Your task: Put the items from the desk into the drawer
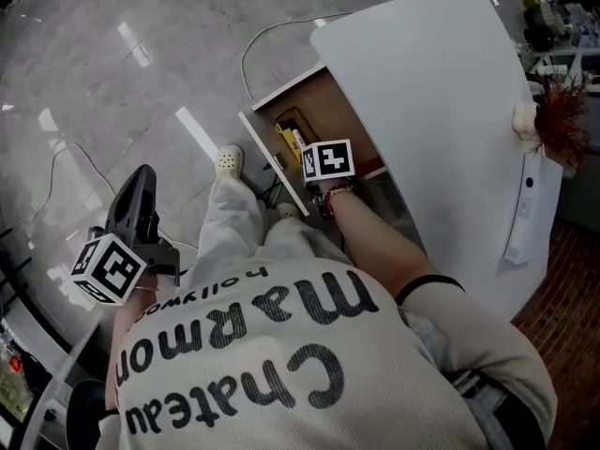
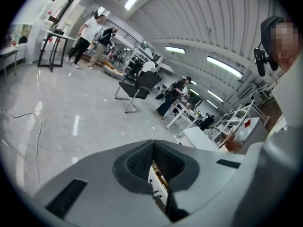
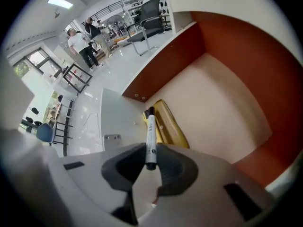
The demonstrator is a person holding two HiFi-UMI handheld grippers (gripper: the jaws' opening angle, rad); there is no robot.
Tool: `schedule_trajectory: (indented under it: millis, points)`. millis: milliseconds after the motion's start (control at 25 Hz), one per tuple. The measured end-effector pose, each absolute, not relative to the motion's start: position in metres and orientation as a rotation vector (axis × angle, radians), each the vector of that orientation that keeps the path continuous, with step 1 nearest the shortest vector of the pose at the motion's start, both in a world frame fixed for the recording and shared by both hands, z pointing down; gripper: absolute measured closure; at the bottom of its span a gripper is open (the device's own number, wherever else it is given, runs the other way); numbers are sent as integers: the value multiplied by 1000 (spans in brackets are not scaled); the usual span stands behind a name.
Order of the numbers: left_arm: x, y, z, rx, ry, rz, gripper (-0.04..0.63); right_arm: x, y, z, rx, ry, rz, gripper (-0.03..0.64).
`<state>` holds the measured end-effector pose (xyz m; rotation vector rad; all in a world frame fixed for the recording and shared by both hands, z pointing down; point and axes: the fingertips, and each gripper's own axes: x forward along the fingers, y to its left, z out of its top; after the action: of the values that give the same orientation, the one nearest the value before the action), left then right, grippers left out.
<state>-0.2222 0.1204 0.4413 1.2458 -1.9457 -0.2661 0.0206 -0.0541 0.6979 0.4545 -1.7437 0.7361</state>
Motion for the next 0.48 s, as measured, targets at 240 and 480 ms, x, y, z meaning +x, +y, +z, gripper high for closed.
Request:
schedule_trajectory:
  millis: [240, 480]
  points:
    - [-228, 122, 452, 1216, -1944, -252, 594, 17, -55, 719, 436, -1709, 734, 540]
    - [-229, 122, 460, 1191, -1947, -242, 594, 28, -55, 744, 437, -1650, 725, 543]
